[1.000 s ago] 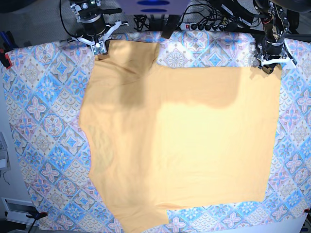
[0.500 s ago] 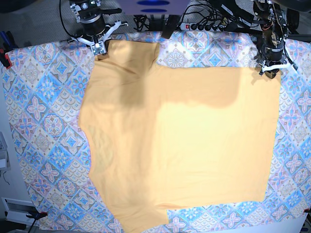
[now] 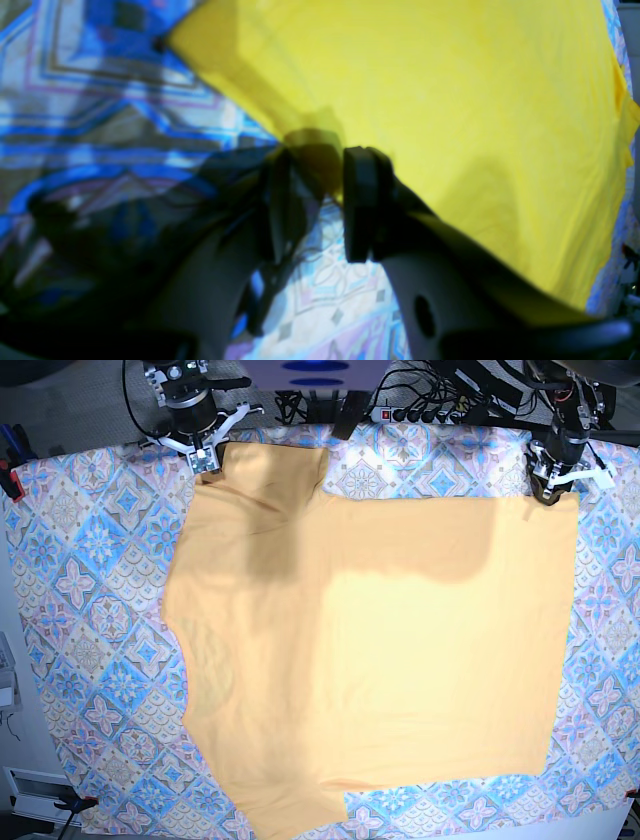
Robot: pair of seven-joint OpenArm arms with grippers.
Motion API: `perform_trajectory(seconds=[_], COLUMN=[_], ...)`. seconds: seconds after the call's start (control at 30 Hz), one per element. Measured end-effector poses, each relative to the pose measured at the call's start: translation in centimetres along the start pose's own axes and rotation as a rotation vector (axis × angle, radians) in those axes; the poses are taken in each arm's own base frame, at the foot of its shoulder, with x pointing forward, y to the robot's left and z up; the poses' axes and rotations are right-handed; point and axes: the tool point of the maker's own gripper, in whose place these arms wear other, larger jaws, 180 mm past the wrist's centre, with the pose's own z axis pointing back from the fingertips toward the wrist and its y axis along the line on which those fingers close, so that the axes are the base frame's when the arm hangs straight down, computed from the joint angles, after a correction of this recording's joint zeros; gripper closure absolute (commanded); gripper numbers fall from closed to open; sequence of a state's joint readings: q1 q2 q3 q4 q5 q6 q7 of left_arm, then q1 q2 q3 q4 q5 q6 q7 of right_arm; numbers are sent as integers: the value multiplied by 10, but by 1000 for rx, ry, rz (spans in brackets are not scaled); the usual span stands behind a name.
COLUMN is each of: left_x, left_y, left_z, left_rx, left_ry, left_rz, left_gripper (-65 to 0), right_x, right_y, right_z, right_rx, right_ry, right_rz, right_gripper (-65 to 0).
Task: Fold the T-shirt properly
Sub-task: 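Grasp the shirt edge, left gripper at a corner, right at the shoulder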
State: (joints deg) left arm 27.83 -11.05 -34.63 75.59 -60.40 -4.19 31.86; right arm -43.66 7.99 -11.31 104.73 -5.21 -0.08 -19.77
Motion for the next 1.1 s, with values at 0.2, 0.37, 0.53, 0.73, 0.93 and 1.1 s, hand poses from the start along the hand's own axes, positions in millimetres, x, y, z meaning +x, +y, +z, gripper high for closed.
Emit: perform_trajectory(seconds=[0.2, 0.37, 0.53, 0.73, 0.93, 1.1], left_x=[7, 9, 17, 25, 31, 29], left_y=[22, 15, 7, -5, -20, -20], left_z=[11, 5, -2, -10, -21, -21], left_rx=[46, 42, 43, 37, 36, 35], left_ry=[-9, -10, -39, -57, -72, -62], left_rz=[72, 81, 87, 61, 35, 34], left_gripper=[-207, -207, -207, -207, -199, -85], right_x=[-1, -1, -1, -2, -3, -3], right_y=[0, 0, 0, 0, 0, 0], right_z=[0, 0, 0, 0, 1, 1], right_rx=[-1, -1, -1, -1, 0, 0], right_ry=[2, 4, 2, 4, 7, 7], right_rz=[0, 0, 0, -1, -2, -1], right_gripper=[0, 0, 0, 0, 0, 0])
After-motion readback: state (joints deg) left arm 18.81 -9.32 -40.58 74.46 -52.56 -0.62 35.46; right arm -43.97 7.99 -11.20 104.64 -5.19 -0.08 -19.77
